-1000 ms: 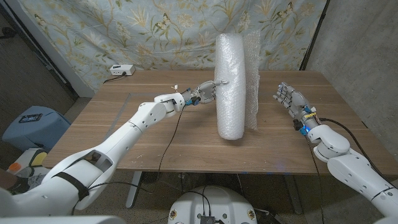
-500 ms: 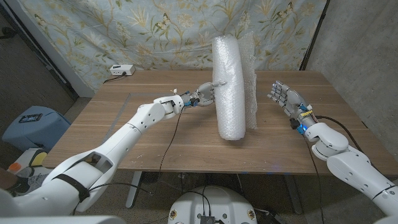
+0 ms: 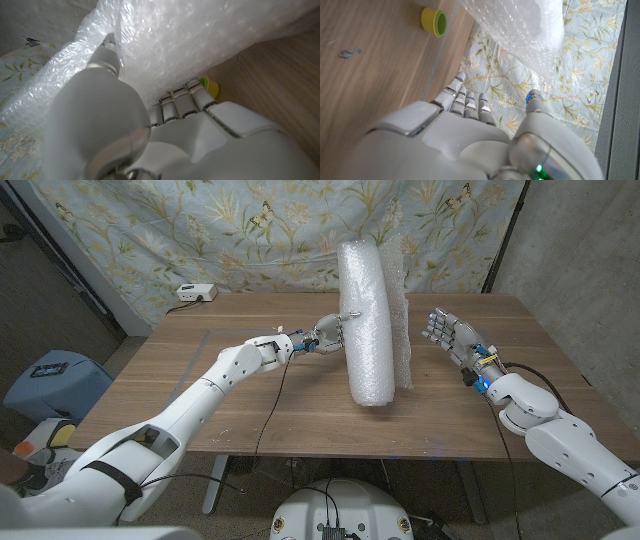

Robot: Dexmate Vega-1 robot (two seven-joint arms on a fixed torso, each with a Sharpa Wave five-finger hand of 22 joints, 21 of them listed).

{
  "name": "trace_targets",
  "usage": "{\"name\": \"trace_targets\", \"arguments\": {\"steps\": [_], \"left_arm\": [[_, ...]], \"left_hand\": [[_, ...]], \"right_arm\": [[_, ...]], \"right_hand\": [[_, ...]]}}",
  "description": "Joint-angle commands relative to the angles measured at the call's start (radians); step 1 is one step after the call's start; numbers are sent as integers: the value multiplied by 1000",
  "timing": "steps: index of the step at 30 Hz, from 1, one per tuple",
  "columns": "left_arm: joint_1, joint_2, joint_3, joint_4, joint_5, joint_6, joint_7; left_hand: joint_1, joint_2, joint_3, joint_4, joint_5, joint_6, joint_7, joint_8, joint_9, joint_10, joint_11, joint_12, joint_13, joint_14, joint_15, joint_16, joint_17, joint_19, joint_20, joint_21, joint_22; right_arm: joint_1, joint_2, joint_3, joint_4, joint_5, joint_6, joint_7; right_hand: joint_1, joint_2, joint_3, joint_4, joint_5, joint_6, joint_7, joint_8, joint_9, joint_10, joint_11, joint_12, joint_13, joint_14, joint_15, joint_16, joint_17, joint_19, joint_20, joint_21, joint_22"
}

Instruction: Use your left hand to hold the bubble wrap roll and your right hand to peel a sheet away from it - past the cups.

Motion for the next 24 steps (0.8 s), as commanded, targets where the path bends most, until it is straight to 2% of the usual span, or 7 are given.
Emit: {"name": "trace_targets", "arguments": {"steps": [1,13,24], "left_arm": [[-3,13,-9,-4,-34,55,11],[14,33,-22,-38,-77,113,48],[20,32,-23,-48,-116,157,72]], "left_hand": [[64,82,29,20,4,8,4,3,3,76,-62,-1,85,101,-92,4,2,-5,-1,9,3],[63,83,28,20,5,11,5,3,4,81,-59,-5,88,105,-91,5,5,-6,2,13,2],[60,86,30,21,7,15,5,3,5,87,-57,-9,90,109,-90,5,7,-5,4,19,2]], "right_arm": [[-9,-35,2,-45,-2,-35,5],[-36,-109,23,-114,-20,-103,7],[-57,-162,43,-157,-31,-147,29]], "right_hand": [[6,-13,1,-5,-5,-8,18,-4,-1,7,6,4,3,2,16,1,2,3,11,4,3],[45,-53,0,-20,-4,-19,61,-6,-1,17,37,3,6,22,47,1,-1,25,45,7,4],[87,-92,0,-23,8,-57,74,-14,1,14,50,-1,9,25,56,-4,-1,30,56,4,4]]}}
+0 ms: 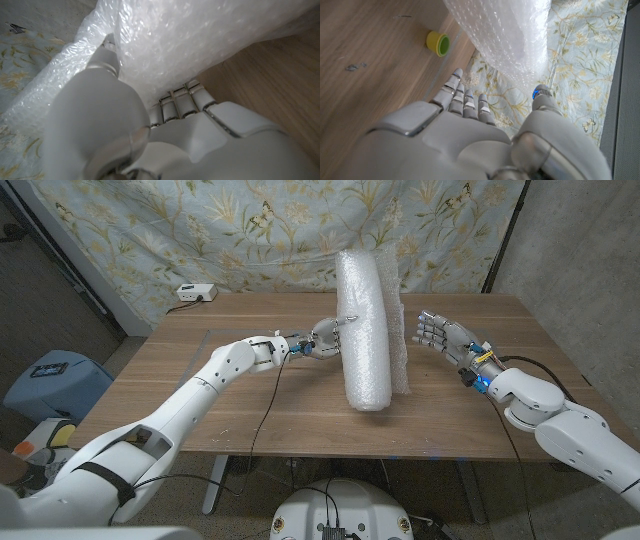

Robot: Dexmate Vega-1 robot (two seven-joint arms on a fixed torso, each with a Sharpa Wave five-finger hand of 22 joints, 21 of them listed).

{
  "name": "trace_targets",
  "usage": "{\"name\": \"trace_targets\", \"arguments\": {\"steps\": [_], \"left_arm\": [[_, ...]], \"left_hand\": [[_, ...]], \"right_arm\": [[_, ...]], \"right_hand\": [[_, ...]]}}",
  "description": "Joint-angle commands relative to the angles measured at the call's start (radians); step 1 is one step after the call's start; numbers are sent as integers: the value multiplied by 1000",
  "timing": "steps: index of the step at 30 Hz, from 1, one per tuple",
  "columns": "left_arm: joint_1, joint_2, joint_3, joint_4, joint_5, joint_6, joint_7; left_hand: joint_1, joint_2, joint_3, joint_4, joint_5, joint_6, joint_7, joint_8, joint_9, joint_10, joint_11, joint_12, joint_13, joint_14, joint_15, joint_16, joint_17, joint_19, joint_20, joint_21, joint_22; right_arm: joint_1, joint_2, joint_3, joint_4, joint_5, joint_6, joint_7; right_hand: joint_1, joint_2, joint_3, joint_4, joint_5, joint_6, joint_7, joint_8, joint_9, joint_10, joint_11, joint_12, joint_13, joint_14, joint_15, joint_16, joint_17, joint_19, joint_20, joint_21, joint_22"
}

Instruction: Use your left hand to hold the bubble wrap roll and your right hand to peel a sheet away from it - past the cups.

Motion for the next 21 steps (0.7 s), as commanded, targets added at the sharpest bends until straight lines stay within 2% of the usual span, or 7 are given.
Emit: {"name": "trace_targets", "arguments": {"steps": [1,14,17,21], "left_arm": [[11,3,-6,-16,-48,53,27],[35,10,-11,-54,-84,83,78],[39,11,-11,-59,-91,87,87],[45,11,-11,-63,-96,84,95]], "left_hand": [[69,78,29,21,8,11,0,4,5,73,-63,2,90,98,-86,4,6,-2,1,5,2],[70,80,31,20,12,8,1,1,6,69,-60,-4,95,99,-83,4,8,-5,4,10,2],[70,80,31,19,12,7,4,1,6,73,-60,-3,96,99,-83,3,9,-7,4,11,2],[69,80,31,19,13,8,4,1,6,73,-62,-5,97,99,-81,3,10,-7,6,12,2]], "right_arm": [[-22,-64,22,-54,-16,-53,22],[-39,-113,49,-87,-11,-115,51],[-38,-113,48,-88,-12,-117,57],[-31,-121,46,-96,-10,-137,60]], "right_hand": [[15,-18,3,-3,9,-28,73,-11,1,2,14,-1,7,-2,9,-4,4,2,9,4,2],[45,-38,2,5,16,-85,75,-18,4,-18,20,-8,12,-16,20,-11,7,-11,20,-3,2],[58,-46,1,9,18,-137,75,-25,4,-33,20,-11,16,-20,21,-12,9,-18,23,-5,3],[67,-54,-1,12,21,-171,79,-24,5,-57,19,-16,19,-33,25,-16,12,-28,27,-7,3]]}}
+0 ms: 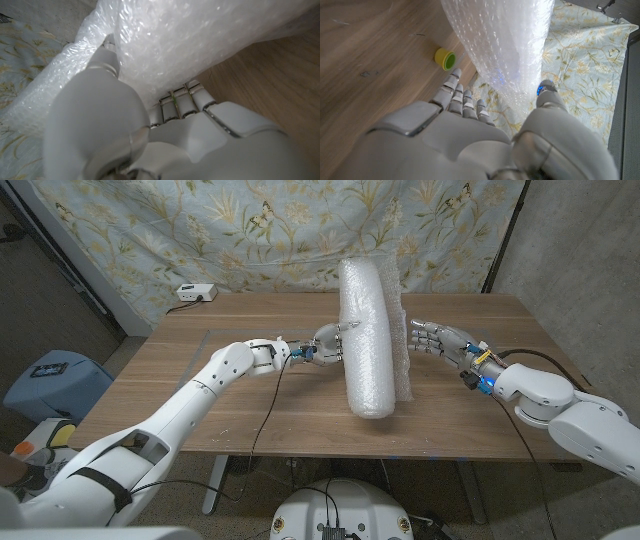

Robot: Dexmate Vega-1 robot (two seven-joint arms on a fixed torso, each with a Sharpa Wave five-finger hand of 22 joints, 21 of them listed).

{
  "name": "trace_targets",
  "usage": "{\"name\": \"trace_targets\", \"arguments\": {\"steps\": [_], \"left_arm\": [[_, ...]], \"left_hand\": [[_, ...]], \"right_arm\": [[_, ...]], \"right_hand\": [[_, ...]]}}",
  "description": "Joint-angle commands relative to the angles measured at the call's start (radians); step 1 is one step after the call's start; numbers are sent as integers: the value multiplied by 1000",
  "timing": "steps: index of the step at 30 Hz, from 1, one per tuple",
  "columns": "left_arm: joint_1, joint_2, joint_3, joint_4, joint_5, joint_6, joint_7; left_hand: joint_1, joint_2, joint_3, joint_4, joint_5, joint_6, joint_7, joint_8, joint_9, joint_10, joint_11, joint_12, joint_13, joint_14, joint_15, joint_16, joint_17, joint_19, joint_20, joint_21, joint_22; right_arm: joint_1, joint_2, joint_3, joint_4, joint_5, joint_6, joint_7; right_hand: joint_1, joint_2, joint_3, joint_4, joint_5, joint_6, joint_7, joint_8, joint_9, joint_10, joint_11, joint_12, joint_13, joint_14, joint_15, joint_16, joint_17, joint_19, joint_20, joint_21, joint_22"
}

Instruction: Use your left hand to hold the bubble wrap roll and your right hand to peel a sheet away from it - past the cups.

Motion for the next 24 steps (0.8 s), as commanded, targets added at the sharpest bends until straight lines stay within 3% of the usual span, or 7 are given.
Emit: {"name": "trace_targets", "arguments": {"steps": [1,13,24], "left_arm": [[18,3,-3,-20,-27,13,35],[48,1,-14,-39,-48,-8,62],[59,0,-11,-35,-52,-33,41]], "left_hand": [[71,78,28,22,9,10,2,3,2,70,-62,2,90,93,-87,4,5,-2,1,4,2],[70,77,28,22,11,10,2,2,3,70,-61,-2,95,94,-87,4,7,-3,2,9,2],[73,80,29,20,14,17,1,4,4,74,-62,-3,100,94,-87,6,12,-5,4,13,2]], "right_arm": [[5,-33,4,-22,1,-46,27],[70,-62,-35,-45,-7,-122,29],[152,-78,-100,-43,-3,-173,53]], "right_hand": [[18,-5,1,10,6,-32,87,1,3,-25,2,-4,5,-15,7,-4,4,-11,6,-3,3],[25,-7,1,12,7,-50,88,4,3,-38,3,-5,7,-20,15,-4,6,-21,13,-4,3],[41,-8,0,18,10,-122,83,0,5,-94,3,-8,15,-41,13,-6,12,-43,17,-5,4]]}}
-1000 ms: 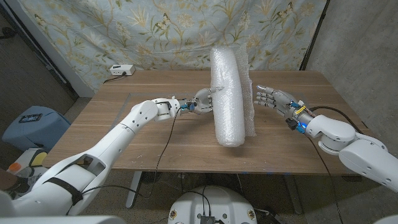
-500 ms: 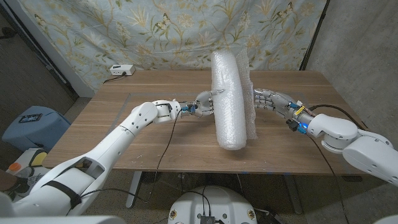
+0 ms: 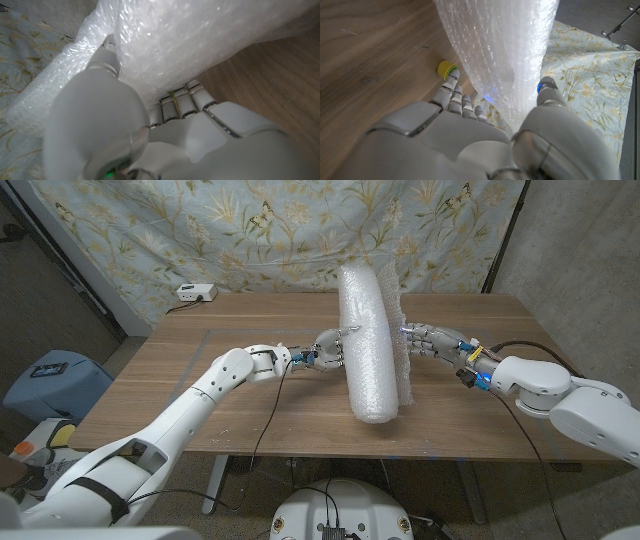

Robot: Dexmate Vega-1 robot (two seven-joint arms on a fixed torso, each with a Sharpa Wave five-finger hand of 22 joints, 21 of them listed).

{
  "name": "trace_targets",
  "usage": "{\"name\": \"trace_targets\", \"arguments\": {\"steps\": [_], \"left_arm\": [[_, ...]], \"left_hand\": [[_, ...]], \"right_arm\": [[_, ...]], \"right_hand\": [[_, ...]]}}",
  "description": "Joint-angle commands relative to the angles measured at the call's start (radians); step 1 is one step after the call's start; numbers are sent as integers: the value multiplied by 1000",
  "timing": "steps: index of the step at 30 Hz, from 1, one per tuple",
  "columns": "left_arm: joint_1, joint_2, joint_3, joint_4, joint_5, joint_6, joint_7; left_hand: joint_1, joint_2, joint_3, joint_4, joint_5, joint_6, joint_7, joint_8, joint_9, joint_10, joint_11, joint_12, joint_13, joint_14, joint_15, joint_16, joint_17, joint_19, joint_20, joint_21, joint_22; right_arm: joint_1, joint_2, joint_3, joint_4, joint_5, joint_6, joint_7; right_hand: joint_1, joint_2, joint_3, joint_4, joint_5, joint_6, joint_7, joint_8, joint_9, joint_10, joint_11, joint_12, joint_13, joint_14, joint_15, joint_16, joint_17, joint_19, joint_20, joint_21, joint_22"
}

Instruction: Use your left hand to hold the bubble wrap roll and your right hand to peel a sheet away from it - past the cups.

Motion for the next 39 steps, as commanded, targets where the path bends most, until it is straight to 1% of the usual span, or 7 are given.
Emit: {"name": "trace_targets", "arguments": {"steps": [1,5,15,28,34,35,39], "left_arm": [[14,-2,1,0,-8,-25,-13],[6,-7,8,12,-7,-22,-21],[-13,-13,20,34,4,-19,-47],[-20,-17,27,45,13,-23,-93],[-22,-16,29,49,18,-28,-113],[-22,-16,29,50,18,-29,-116],[-22,-17,29,55,21,-34,-130]], "left_hand": [[72,81,30,20,7,9,0,5,3,74,-61,6,79,95,-86,5,10,-2,0,5,1],[73,81,30,20,8,11,-2,6,4,76,-63,6,81,95,-87,5,11,-3,1,6,2],[76,79,31,17,10,11,-3,5,5,79,-63,4,86,94,-88,4,13,-4,0,10,1],[75,81,31,19,12,16,-4,6,6,83,-64,2,90,94,-87,4,15,-6,0,15,1],[76,81,33,18,14,18,-5,6,6,83,-65,0,91,97,-87,4,15,-6,-1,18,1],[77,81,32,18,14,17,-6,6,7,83,-69,-1,91,98,-88,5,17,-7,-1,18,1],[77,82,32,18,14,18,-6,5,7,84,-66,-2,93,97,-88,5,18,-7,-1,20,1]], "right_arm": [[81,-18,-63,-2,3,-65,24],[101,-22,-87,4,-2,-64,38],[142,-26,-124,1,0,-94,30],[170,-22,-160,18,-1,-93,33],[171,-18,-167,29,-3,-83,27],[170,-18,-167,31,-2,-82,26],[173,-23,-170,37,-2,-80,34]], "right_hand": [[11,1,0,6,6,-28,80,0,5,-18,3,0,6,-10,1,-2,3,-6,3,-1,4],[10,2,-1,9,6,-30,83,3,5,-21,3,1,7,-13,3,-2,4,-11,5,-2,4],[9,3,-2,12,5,-33,82,7,5,-27,3,3,8,-18,6,-2,5,-14,7,-1,4],[10,6,-3,13,5,-29,78,13,6,-28,4,7,10,-15,6,0,6,-13,9,1,4],[14,11,-4,15,4,-12,79,23,6,-2,3,23,14,5,0,11,8,7,2,10,4],[15,12,-3,15,4,-9,79,24,6,0,3,25,15,7,-2,12,8,13,0,12,4],[23,15,-1,13,4,0,79,27,6,13,3,32,17,20,-10,17,9,29,-7,17,4]]}}
